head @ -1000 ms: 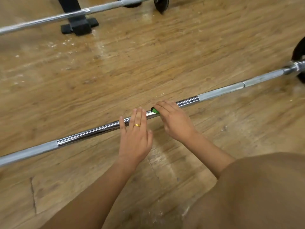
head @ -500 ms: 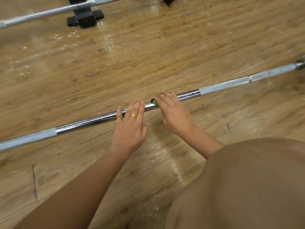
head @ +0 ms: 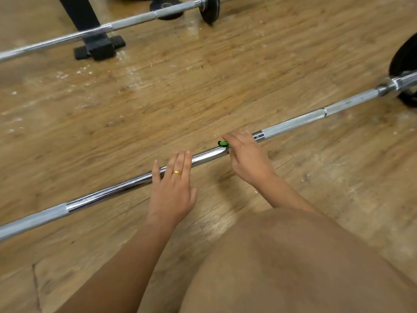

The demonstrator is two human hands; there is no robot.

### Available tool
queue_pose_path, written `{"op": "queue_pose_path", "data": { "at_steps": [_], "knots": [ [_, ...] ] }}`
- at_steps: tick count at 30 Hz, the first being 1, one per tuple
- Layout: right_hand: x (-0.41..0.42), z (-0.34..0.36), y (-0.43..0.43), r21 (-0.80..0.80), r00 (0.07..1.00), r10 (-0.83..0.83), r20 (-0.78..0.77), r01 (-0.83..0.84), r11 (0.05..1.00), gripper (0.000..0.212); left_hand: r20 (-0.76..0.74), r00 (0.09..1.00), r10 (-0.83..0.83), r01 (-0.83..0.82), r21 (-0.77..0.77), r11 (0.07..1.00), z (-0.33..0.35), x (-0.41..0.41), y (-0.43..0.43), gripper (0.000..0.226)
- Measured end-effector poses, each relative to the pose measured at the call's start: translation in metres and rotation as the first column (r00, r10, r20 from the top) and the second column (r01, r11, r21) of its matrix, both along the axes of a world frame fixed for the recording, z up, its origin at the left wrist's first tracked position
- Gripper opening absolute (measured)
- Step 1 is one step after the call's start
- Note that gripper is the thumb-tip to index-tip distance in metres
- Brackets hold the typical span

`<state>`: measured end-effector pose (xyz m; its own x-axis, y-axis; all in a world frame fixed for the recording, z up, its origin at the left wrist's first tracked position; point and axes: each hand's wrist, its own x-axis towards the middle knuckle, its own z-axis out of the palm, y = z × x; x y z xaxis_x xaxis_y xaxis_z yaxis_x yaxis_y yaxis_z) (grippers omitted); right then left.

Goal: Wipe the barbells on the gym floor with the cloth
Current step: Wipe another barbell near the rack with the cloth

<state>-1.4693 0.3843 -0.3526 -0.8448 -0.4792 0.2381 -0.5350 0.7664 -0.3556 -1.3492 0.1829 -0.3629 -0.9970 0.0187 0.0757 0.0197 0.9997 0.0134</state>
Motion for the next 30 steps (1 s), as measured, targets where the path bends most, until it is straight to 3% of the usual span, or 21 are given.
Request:
{"op": "queue_pose_path", "data": {
  "at_steps": [3,7,13,18,20,24,30],
  "knots": [
    [0.013,-0.003,-0.021,-0.023,0.998,-0.051,-0.027,0.051,0.998,0.046,-0.027,1.0,0.011,-0.011,0.014,1.0,-0.001,-0.004,-0.001,0.085],
    [0.012,-0.004,-0.022,0.041,0.984,0.175,-0.04,-0.173,0.984,0.052,-0.021,1.0,0.022,-0.022,0.025,0.999,-0.001,-0.008,-0.002,0.084],
    [-0.022,0.002,0.017,0.043,0.994,-0.111,-0.021,0.112,0.993,0.043,0.022,0.999,0.042,-0.042,0.026,0.999,0.002,-0.012,-0.003,0.083],
    [0.012,0.004,-0.029,0.085,0.988,0.149,0.041,-0.153,0.985,0.064,0.062,0.997,0.051,-0.052,0.024,0.998,0.007,-0.013,-0.001,0.085],
    [0.0,0.003,-0.017,0.061,0.99,0.135,0.04,-0.137,0.989,0.063,0.083,0.995,0.048,-0.051,0.034,0.998,0.009,-0.011,-0.001,0.086],
    [-0.01,0.002,0.004,0.048,0.997,-0.052,0.065,0.048,0.998,0.058,0.103,0.993,0.05,-0.053,0.031,0.998,0.01,-0.008,0.001,0.089],
    [0.01,0.0,-0.001,0.078,0.984,0.167,0.064,-0.171,0.982,0.062,0.094,0.996,0.008,-0.011,0.029,1.0,0.003,0.003,0.003,0.095]
  ]
}}
